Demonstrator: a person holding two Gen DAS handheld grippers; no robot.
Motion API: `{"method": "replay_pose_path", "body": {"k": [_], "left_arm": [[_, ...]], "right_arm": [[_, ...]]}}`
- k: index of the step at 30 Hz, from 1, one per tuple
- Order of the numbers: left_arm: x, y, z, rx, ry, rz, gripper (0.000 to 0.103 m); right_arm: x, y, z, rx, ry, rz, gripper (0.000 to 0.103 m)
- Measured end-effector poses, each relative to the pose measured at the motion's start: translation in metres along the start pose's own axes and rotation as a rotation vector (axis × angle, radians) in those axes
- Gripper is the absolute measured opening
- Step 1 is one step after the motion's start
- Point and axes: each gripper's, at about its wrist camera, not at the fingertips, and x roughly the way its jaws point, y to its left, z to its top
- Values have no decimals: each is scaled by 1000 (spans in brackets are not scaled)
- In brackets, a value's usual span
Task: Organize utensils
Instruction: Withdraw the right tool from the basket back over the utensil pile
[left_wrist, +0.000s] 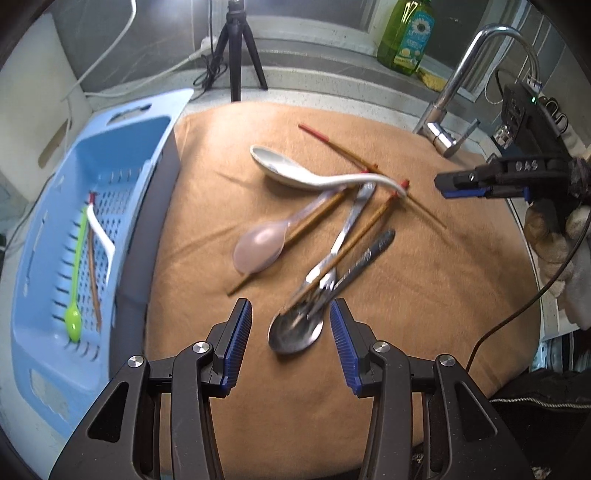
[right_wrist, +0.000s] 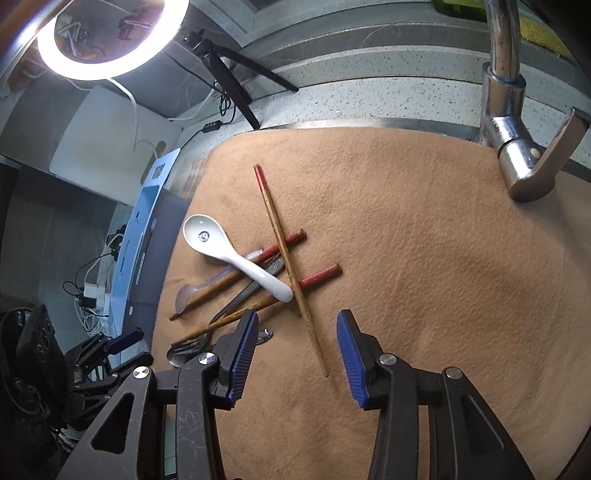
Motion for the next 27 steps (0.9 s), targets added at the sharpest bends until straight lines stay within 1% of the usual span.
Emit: {"method": "replay_pose_path", "body": {"k": [4, 8, 13, 17, 23, 27], "left_arm": [[4, 1, -8, -3, 14, -12, 43], [7, 3, -8, -8, 17, -26, 43], [7, 4, -11, -1, 16, -37, 43], [11, -1, -14, 25, 31, -30, 43], [17, 3, -17, 30, 54, -13, 43], [15, 4, -15, 34, 44, -21, 43]], "right_arm": [[7, 12, -6, -7, 25, 37, 40], [22, 20, -12, 7, 56, 62, 40], [28, 21, -14, 48, 55, 83, 39], [28, 19, -16, 62, 56, 81, 37], [16, 7, -18, 91, 21, 67, 37], [10, 0, -16, 99, 1, 40, 37]]}}
